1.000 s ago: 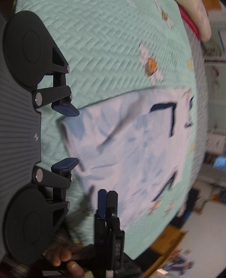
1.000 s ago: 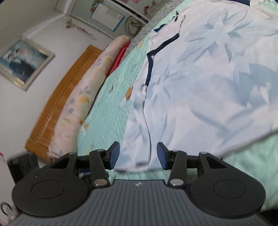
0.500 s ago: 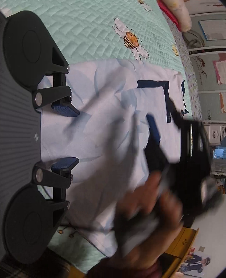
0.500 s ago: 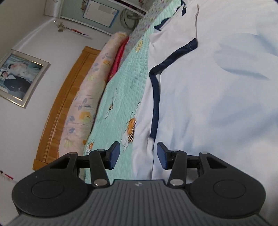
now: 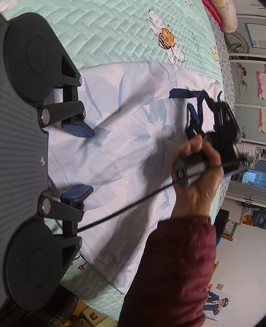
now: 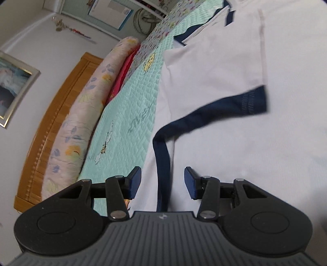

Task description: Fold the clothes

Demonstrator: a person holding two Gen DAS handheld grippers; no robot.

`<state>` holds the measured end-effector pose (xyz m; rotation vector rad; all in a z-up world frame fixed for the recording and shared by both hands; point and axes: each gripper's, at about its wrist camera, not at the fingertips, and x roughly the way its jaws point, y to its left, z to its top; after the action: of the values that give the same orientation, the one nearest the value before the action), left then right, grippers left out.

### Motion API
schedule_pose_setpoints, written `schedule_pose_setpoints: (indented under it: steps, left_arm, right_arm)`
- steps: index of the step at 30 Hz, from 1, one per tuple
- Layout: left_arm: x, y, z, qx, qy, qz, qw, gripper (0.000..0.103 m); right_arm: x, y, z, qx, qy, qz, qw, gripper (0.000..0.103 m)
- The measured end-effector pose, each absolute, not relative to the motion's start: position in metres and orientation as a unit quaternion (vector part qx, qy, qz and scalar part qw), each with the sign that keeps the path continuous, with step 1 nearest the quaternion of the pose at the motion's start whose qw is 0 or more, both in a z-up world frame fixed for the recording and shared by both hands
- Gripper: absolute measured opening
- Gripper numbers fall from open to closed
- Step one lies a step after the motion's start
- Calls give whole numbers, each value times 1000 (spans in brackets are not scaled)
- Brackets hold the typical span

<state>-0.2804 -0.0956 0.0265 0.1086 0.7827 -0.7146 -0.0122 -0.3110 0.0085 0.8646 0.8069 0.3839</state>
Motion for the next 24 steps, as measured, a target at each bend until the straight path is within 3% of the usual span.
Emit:
schedule_pose_setpoints:
  steps: [3,7,8,14,19,21,23,24]
  left_arm:
    - [-285,-91,24,40,374,-347,859,55]
    - [-283,-85,23,19,378,-354,855,55]
    - [-283,-83,23,14,379,-356,854,55]
    - [-274,-77,20,6,380,-368,848,55]
    - [-274,-76,21,9,383,-373,845,55]
    - [-274,-76,22,6,385,-374,844,55]
    - [-275,-76,24,7,385,-377,843,54]
    - [-277,-76,25,10,384,-378,842,54]
  right_arm:
    - [-6,-299,9,380,388,196,816,45]
    - [-4,-300,3,373,406,190,812,2]
    - [-4,-302,2,372,410,185,812,0]
    - [1,-334,21,397,391,172,812,0]
    - [7,-342,2,404,413,169,799,1]
    - [2,-348,-4,428,407,172,788,8]
    - [-13,-350,0,438,403,181,783,28]
    - [-21,-350,3,440,401,186,781,28]
